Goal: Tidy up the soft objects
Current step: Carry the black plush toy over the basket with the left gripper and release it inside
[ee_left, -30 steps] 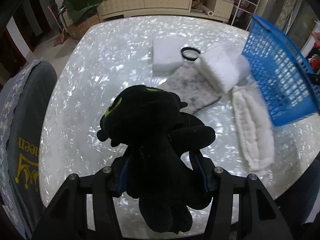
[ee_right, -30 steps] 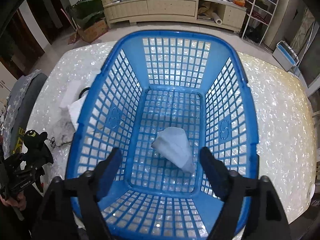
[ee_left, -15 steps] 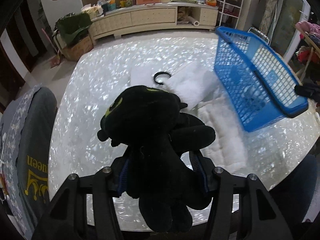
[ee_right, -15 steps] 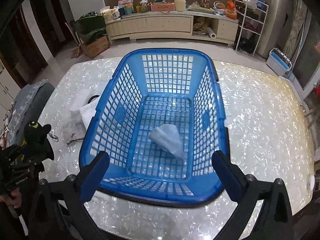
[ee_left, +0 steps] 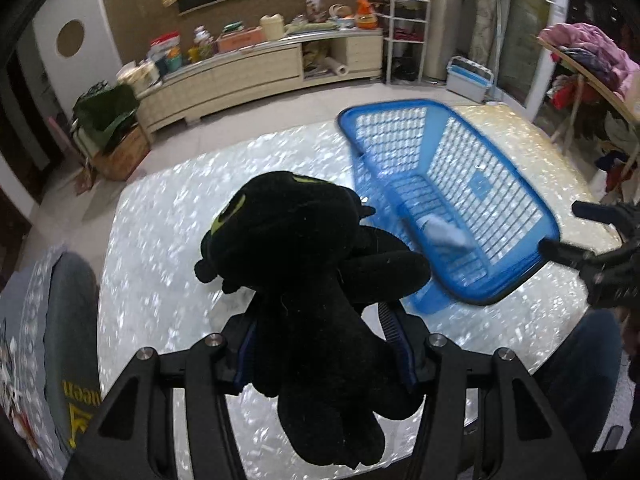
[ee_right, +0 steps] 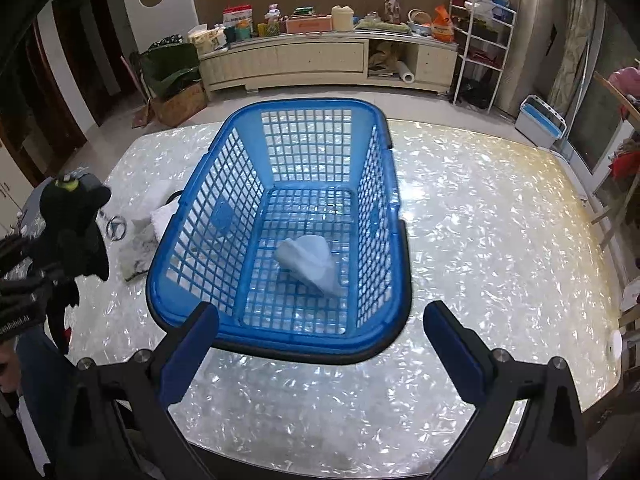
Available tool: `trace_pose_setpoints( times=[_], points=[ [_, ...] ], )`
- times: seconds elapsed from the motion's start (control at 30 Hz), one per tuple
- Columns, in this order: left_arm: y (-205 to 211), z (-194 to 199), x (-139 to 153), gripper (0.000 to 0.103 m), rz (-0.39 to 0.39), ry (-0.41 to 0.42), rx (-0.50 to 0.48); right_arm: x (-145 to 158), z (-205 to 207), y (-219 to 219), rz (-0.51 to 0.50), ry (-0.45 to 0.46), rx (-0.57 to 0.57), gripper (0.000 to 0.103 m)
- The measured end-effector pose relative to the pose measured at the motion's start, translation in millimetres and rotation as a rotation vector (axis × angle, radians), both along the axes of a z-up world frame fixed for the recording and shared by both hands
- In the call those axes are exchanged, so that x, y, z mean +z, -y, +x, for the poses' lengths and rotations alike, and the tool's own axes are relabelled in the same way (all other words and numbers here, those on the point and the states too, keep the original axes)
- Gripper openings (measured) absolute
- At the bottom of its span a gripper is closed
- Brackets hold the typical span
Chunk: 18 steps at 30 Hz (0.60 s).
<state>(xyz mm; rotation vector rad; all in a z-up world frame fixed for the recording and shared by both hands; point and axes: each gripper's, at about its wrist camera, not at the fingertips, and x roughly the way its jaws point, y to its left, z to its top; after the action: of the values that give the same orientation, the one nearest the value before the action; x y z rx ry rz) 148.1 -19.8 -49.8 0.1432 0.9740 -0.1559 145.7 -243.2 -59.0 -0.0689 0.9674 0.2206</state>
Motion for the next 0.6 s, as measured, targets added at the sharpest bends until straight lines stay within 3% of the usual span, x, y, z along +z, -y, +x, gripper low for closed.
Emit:
trace_pose_setpoints(
  times=[0.3,0.6],
  points=[
    [43.0,28.4,26.9,0.053,0.025,0.035,-0.127,-3.5,4.4,16.6,0.006,0.018,-0.021,0.103],
    [90.4,65.2,28.1,0.053,0.054,0.038,-0.288,-12.4,16.5,32.6,0.032,0.012,-0.047,0.103]
  ],
)
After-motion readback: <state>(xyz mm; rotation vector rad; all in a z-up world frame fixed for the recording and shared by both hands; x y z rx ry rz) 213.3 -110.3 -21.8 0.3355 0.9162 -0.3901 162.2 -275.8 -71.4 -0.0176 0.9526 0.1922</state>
